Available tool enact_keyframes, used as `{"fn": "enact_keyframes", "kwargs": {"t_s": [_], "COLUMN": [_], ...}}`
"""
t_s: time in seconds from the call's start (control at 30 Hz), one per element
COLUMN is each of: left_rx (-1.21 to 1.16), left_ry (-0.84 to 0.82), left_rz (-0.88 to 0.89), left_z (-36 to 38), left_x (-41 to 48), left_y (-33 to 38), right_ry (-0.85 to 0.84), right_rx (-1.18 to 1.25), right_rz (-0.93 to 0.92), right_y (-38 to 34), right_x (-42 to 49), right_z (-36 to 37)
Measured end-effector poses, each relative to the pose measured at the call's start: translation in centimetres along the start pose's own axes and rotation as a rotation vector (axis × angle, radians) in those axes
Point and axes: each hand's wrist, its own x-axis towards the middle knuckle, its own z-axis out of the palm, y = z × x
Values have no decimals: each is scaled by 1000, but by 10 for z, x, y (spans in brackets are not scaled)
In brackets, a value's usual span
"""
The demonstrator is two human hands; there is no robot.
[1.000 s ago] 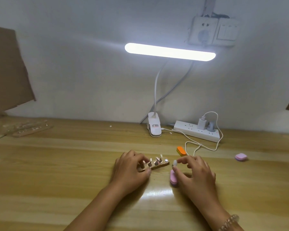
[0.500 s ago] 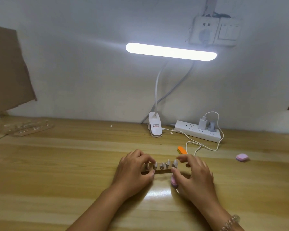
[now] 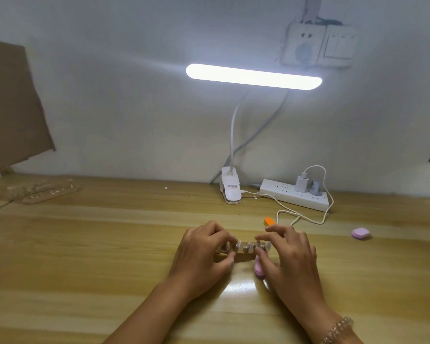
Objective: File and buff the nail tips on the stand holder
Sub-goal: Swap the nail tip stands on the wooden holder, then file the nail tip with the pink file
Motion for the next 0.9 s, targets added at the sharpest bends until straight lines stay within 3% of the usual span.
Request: {"fn": "enact_keyframes", "kwargs": {"t_s": [0.23, 0.5, 0.57, 0.67, 0.7, 0.8, 0.9], "left_rx": [-43, -2, 74, 137, 67, -263, -380], "left_ry": [40, -9, 77, 178, 116, -89, -108], "left_rz": [-131, -361, -307, -31, 20, -47, -56], "left_z": [3, 5, 3, 3, 5, 12, 15], "left_x": [1, 8, 6, 1, -1, -5, -3], "left_y": [-7, -19, -15, 1, 9, 24, 20], "right_ry": [34, -65, -59, -45, -42, -45, -64], "right_rx": [-30, 148, 172, 241, 273, 327, 345], "right_rz": [-83, -46, -34, 3, 12, 5, 6], "right_y": [-7, -9, -9, -10, -10, -10, -9], "right_x": [-1, -3, -3, -2, -1, -2, -1], "right_z": [-2, -4, -4, -5, -6, -8, -10]}}
